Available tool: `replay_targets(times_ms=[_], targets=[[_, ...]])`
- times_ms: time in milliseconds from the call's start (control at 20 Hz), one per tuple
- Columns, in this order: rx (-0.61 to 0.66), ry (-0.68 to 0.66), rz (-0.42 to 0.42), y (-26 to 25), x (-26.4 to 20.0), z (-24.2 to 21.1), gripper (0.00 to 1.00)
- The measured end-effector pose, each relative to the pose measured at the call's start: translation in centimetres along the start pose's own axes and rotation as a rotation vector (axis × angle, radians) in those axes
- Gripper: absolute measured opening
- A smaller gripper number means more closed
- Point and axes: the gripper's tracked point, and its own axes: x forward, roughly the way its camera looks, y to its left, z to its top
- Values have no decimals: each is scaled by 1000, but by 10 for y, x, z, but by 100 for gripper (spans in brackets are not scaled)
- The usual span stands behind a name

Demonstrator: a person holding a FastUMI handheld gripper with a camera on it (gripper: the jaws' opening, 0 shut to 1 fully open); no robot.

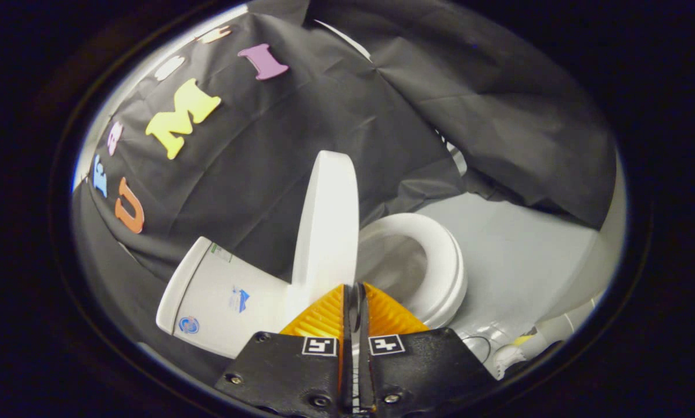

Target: Open the toilet lid.

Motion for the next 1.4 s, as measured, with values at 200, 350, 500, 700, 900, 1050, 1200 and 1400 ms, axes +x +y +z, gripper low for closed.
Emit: replay_targets(times_ms=[200,350,500,700,900,1050,1200,1400], targets=[[-61,-32,-11,26,-8,1,7],[-129,-62,-28,42,-13,1,7],[-174,-77,-24,59,-17,0,7],[-248,-104,-20,83,-23,-3,7],[-314,-129,-16,107,-28,-6,7],[-372,-148,-9,128,-30,-10,7],[-424,-170,-11,145,-32,-15,7],[-489,-200,-17,165,-32,-24,7]])
